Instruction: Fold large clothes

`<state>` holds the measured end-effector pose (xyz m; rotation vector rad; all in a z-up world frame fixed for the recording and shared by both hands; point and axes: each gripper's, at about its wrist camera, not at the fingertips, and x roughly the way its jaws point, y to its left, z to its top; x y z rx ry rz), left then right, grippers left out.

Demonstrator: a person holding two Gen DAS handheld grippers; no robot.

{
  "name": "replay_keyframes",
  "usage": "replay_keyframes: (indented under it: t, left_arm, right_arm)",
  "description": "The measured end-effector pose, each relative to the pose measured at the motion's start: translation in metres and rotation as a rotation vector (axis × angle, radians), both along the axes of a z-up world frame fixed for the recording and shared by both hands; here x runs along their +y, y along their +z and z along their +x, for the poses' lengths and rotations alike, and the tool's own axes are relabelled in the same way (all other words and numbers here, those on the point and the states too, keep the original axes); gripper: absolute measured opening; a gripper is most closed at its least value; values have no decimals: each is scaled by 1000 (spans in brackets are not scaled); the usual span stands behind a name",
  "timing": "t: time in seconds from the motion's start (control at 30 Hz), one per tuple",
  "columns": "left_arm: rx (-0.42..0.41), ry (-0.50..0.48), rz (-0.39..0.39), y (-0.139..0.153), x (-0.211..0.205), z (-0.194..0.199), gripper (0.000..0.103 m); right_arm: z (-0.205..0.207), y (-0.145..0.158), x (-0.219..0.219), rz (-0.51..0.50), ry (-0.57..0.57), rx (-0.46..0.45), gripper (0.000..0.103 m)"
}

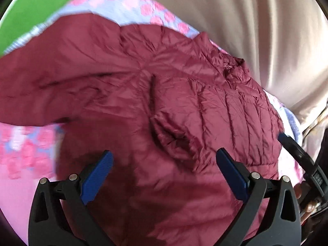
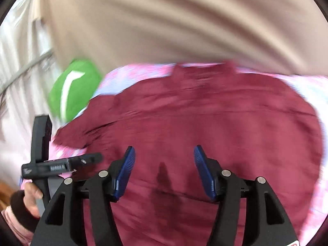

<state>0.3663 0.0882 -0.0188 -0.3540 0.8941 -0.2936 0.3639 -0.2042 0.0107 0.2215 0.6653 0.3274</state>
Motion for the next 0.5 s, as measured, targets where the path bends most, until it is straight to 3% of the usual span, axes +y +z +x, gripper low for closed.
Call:
replay_keyframes:
  t: [0.07, 0.13, 0.23, 0.3, 0.37, 0.5]
  left_arm:
    - [29, -6, -39, -7, -6, 13, 97]
    - [24, -5, -41, -5, -12, 20, 71]
    - [45, -79, -99, -2, -22, 30, 41]
    - [34, -87, -99, 3, -25, 31, 28]
    - [7, -94, -63, 10, -28, 31, 9]
    - [-120, -56, -17, 41, -20, 30, 3]
  right_arm:
    - [-12, 0, -53, -16, -141, 8, 59]
    - [-21, -5, -90, 2, -231, 36, 59]
    - [-40, -18, -147, 75, -367, 81, 60]
    - [-46, -22, -158, 96, -380, 93, 60]
    - [-46, -20, -152, 68, -362, 84, 60]
    - [-24, -18, -145, -58, -404, 63, 61]
